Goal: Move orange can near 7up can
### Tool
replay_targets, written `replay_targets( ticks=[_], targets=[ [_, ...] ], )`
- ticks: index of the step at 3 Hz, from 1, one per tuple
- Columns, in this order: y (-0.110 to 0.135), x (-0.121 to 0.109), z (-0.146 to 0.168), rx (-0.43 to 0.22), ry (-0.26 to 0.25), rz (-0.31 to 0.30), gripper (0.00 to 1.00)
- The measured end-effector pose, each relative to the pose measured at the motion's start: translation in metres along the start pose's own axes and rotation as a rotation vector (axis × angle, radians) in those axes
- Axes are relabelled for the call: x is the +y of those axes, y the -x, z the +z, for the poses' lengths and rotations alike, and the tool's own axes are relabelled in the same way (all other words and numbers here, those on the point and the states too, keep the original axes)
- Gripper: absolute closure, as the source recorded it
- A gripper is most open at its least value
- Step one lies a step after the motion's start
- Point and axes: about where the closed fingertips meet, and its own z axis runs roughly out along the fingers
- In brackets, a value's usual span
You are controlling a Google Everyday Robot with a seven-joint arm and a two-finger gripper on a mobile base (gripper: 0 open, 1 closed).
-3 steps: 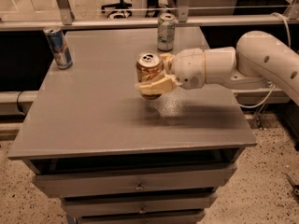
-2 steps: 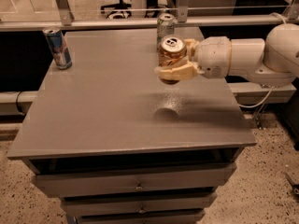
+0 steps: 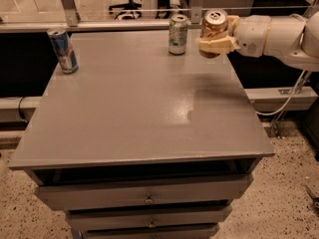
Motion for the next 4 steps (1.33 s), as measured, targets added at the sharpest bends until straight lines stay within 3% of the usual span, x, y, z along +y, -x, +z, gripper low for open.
replay_targets(
  ticks=[1, 2, 4],
  targets=[
    [-0.035, -0.044, 0.025, 0.030, -0.022, 0.044, 1.00],
    [-0.065, -0.085, 0.051, -0.005, -0.056, 0.119, 1.00],
    [-0.079, -0.110, 0.067, -0.084, -0.088, 0.218, 1.00]
  ],
)
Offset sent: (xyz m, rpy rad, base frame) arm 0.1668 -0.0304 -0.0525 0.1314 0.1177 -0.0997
